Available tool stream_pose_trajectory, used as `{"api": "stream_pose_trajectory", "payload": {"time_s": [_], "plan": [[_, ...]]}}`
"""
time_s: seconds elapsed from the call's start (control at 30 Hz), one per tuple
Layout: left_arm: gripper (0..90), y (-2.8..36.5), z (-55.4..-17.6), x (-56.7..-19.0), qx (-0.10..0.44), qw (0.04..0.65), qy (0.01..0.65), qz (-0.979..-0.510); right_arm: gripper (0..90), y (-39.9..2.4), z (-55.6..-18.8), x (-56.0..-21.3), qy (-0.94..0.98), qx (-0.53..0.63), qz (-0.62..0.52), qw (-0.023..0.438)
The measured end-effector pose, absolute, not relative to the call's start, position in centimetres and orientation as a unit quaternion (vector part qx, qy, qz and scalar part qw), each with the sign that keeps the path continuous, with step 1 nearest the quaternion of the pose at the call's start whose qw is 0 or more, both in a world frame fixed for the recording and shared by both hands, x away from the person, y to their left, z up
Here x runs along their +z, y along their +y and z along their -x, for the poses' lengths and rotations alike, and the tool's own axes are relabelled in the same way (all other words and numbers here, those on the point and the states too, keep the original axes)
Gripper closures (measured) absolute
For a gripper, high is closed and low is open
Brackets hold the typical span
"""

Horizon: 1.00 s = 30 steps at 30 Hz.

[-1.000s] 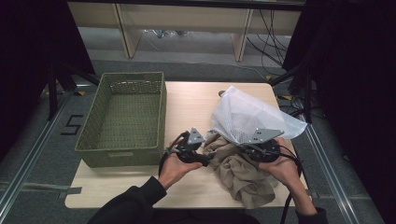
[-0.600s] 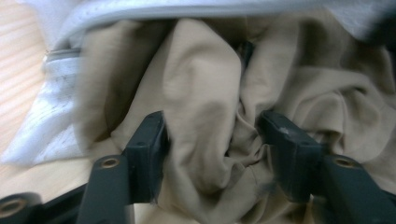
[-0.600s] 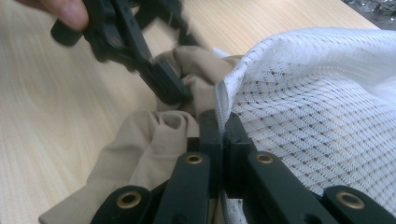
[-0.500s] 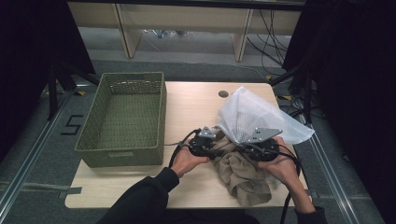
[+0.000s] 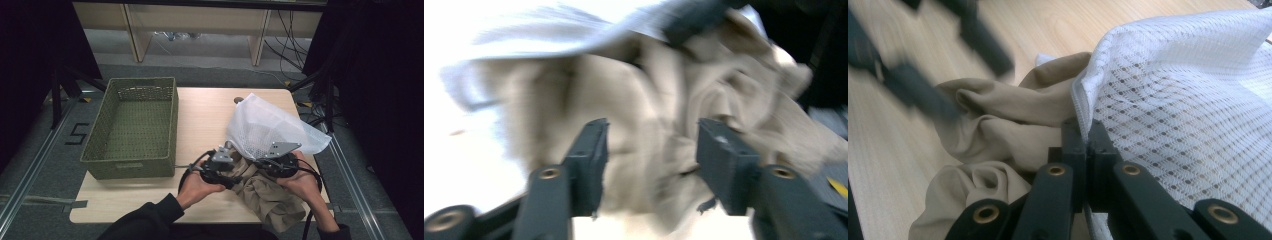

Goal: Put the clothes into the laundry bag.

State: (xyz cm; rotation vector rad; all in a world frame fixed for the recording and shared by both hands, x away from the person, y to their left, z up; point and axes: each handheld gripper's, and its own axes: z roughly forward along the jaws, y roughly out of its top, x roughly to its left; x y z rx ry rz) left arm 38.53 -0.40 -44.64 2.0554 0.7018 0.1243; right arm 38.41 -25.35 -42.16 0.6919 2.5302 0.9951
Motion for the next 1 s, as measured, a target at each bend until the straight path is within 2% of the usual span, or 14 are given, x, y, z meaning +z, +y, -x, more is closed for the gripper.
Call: {"api": "stream_pose_trajectory", "payload": {"time_s": [0.1, 0.3, 0.4, 0.43, 0.5, 0.53, 0.6, 0.67, 0.77, 0.87, 1.0], "plan": [[38.5, 1.7, -40.2, -44.3, 0.078, 0.448, 0.312, -0.834, 89.8, -25.5, -38.4, -42.0, 0.890, 0.349, -0.240, 0.170], [38.5, 1.1, -43.4, -47.3, 0.104, 0.394, 0.349, -0.844, 89.8, -25.4, -38.4, -42.0, 0.890, 0.348, -0.240, 0.170], [54.2, -0.5, -44.0, -48.5, 0.097, 0.402, 0.321, -0.852, 89.8, -25.4, -38.4, -42.0, 0.889, 0.349, -0.242, 0.169], [65.4, -1.0, -44.1, -48.9, 0.094, 0.404, 0.306, -0.857, 89.8, -25.4, -38.4, -42.0, 0.889, 0.349, -0.242, 0.169], [79.5, -2.1, -43.9, -49.4, 0.077, 0.411, 0.294, -0.859, 89.8, -25.4, -38.5, -42.0, 0.890, 0.352, -0.236, 0.171], [84.4, -2.6, -43.5, -49.3, 0.077, 0.415, 0.287, -0.860, 89.8, -25.4, -38.4, -42.0, 0.890, 0.350, -0.239, 0.170], [88.1, -3.7, -42.4, -48.7, 0.083, 0.422, 0.261, -0.864, 89.8, -25.4, -38.4, -42.0, 0.891, 0.349, -0.234, 0.170], [87.7, -4.5, -41.6, -48.0, 0.088, 0.425, 0.242, -0.868, 89.8, -25.3, -38.4, -42.1, 0.894, 0.344, -0.236, 0.163], [83.3, -4.2, -42.0, -48.1, 0.077, 0.429, 0.250, -0.865, 89.7, -25.1, -38.3, -42.9, 0.899, 0.332, -0.233, 0.163], [72.3, -2.7, -42.5, -48.0, 0.062, 0.446, 0.275, -0.850, 89.8, -25.3, -38.3, -43.4, 0.903, 0.324, -0.236, 0.157], [59.9, -0.1, -42.9, -46.7, 0.092, 0.443, 0.306, -0.838, 89.8, -25.5, -38.5, -43.8, 0.903, 0.321, -0.244, 0.151]]}}
